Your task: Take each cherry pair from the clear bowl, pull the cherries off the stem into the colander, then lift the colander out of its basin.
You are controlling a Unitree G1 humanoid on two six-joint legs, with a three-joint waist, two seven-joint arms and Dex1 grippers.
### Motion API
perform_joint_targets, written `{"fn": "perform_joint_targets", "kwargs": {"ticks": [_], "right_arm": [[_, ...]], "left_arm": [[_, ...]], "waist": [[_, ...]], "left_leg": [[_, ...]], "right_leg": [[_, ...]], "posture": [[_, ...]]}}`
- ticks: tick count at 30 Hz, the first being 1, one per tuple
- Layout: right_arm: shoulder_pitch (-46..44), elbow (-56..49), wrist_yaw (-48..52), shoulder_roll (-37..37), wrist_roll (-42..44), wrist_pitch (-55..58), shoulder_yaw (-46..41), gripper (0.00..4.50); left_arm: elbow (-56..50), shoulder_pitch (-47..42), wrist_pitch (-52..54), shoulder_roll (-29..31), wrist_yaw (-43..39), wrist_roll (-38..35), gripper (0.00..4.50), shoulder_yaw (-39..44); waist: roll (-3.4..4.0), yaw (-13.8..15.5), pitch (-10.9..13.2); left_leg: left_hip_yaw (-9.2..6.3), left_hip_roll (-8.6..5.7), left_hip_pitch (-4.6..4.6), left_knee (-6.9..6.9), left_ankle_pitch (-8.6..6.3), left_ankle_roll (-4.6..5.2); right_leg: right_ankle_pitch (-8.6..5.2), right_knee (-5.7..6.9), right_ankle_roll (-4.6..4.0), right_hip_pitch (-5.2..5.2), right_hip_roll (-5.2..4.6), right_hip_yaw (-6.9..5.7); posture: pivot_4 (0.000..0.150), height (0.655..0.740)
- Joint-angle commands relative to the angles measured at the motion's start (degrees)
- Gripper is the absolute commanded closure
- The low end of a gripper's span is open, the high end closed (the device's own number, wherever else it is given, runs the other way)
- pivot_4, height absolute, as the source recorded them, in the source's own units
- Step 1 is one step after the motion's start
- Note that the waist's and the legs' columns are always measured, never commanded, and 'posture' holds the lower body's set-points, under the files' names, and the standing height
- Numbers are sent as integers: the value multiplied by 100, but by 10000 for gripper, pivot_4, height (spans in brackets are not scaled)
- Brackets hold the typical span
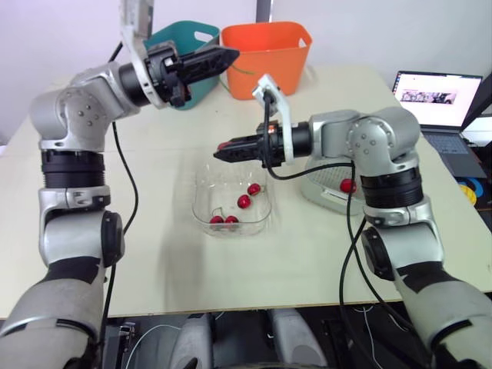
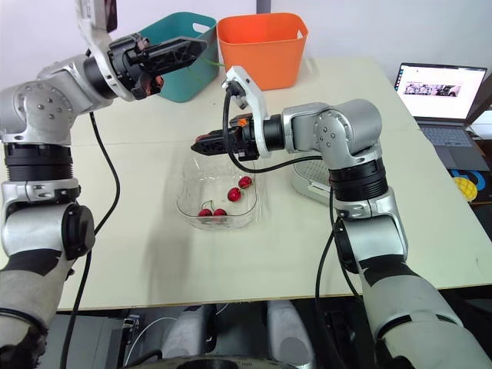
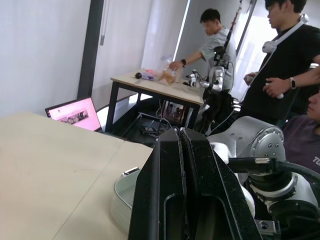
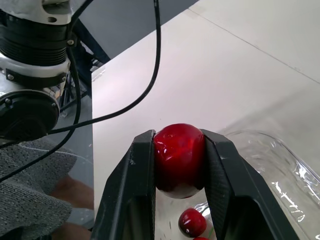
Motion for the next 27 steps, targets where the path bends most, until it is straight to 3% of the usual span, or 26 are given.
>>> {"fn": "perform_joint_targets", "kwargs": {"ticks": [1, 9, 16, 21, 27], "right_arm": [[-41, -254, 45, -223, 70, -36, -173, 35061], [98, -226, 391, -1626, -256, -499, -295, 35061], [766, 969, 660, -3140, -1764, -2014, 316, 35061], [989, 1698, 745, -3054, -2294, -2779, 439, 35061], [939, 1933, 943, -2899, -2548, -2869, 469, 35061]], "left_arm": [[-94, -67, -104, 86, -41, -13, 45000, 108], [-296, 247, -347, 182, -124, 235, 45000, -77], [-486, 556, -433, 135, -151, 307, 45000, -138], [-451, 691, -545, 65, -169, 400, 45000, -218], [-319, 685, -658, 55, -153, 493, 45000, -247]], "waist": [[0, 0, 0], [0, 10, 0], [0, 12, 0], [1, -28, 1], [1, 3, 1]], "left_leg": [[0, 0, 0, 0, 0, 0], [1, -1, -1, -1, 0, 0], [5, -1, 0, -1, 0, 0], [14, -1, 7, -4, 0, 0], [16, -1, 6, -2, 0, -1]], "right_leg": [[0, 0, 0, 0, 0, 0], [-1, -7, 1, 2, -1, 0], [-11, -12, 16, 4, -1, 1], [-11, -9, 17, 2, 3, 12], [-9, -7, 15, 0, 4, 17]], "posture": [[1500, 7400], [1500, 7400], [1500, 7400], [1500, 7400], [1500, 7400]]}}
